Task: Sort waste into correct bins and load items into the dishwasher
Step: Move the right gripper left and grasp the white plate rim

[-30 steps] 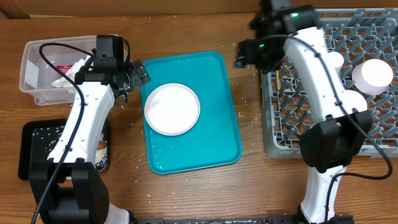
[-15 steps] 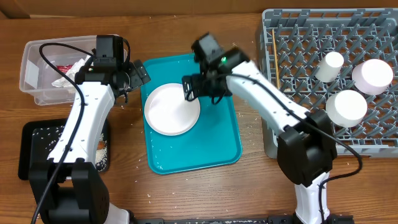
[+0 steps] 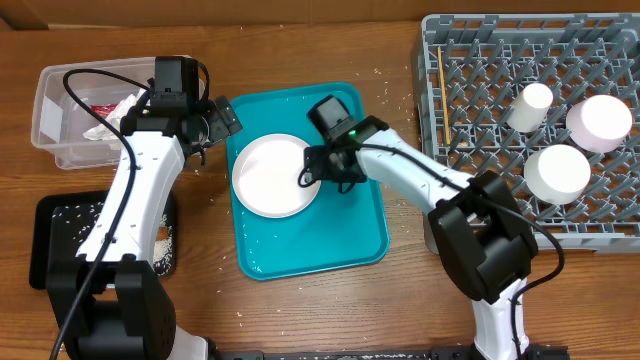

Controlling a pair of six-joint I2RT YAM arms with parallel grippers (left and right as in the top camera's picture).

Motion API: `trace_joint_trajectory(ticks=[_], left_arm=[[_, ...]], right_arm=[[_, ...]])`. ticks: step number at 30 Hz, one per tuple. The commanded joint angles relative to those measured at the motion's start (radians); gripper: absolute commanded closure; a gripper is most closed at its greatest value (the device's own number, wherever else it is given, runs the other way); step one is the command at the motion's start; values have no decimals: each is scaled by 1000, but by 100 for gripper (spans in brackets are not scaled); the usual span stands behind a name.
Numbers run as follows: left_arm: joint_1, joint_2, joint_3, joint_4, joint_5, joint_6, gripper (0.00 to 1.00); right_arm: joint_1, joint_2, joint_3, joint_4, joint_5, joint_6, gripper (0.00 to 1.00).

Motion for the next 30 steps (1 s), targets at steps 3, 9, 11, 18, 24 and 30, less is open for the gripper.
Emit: trace_joint_trajectory(ticks=[3,9,11,18,24,30], left_arm=[[-7,-29,17,3,-13,-21,0],[-7,-29,17,3,-13,-21,0],[-7,-29,17,3,-13,-21,0],[-7,-29,17,3,-13,-21,0],[-7,-29,17,3,-13,-21,0],[-7,-29,17,3,-13,-21,0]], right_arm=[[64,-26,-10,15,102,45,55],[74,-25,-11,13,137,68,55],[74,-24,-20,24,137,69,56],[73,-24,-66,68,137,72,57],[73,-24,-70,60,137,91,78],[70,-26,-50,43,137,91,93]])
